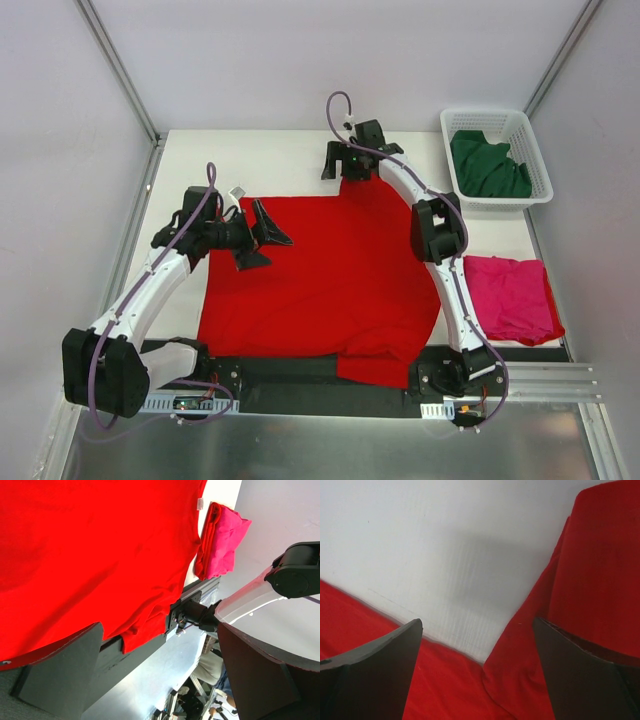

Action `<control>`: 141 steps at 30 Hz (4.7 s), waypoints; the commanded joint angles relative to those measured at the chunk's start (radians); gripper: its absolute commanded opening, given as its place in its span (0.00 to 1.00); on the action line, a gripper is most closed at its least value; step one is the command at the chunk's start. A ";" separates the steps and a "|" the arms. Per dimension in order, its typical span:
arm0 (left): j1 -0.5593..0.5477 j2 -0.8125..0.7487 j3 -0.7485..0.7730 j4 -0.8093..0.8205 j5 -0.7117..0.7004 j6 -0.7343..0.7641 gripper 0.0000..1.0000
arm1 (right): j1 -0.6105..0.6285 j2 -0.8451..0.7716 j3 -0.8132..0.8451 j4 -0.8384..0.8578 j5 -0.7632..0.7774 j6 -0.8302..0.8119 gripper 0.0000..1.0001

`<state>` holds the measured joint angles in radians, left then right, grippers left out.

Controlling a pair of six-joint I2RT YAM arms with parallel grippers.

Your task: Fold and stack the t-shirts

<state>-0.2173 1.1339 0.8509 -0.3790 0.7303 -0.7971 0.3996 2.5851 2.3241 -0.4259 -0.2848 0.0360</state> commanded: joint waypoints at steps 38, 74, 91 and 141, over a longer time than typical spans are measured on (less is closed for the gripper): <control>-0.011 -0.029 0.005 0.025 0.018 -0.013 0.99 | -0.064 -0.166 -0.032 0.079 -0.036 0.051 0.96; -0.011 0.083 0.082 0.051 0.037 0.021 1.00 | -0.071 -0.129 -0.076 -0.559 0.095 -0.110 0.96; -0.011 0.041 0.033 0.052 0.023 -0.002 0.99 | -0.212 -0.052 0.058 -0.416 0.059 -0.064 0.96; 0.110 1.322 1.361 -0.692 -0.612 0.546 0.99 | -0.171 -1.206 -0.956 -0.548 -0.160 -0.013 0.96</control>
<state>-0.1444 2.4058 2.1456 -1.0119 0.1959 -0.2752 0.2234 1.4296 1.3258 -0.9073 -0.4553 0.0574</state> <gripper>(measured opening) 0.993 0.960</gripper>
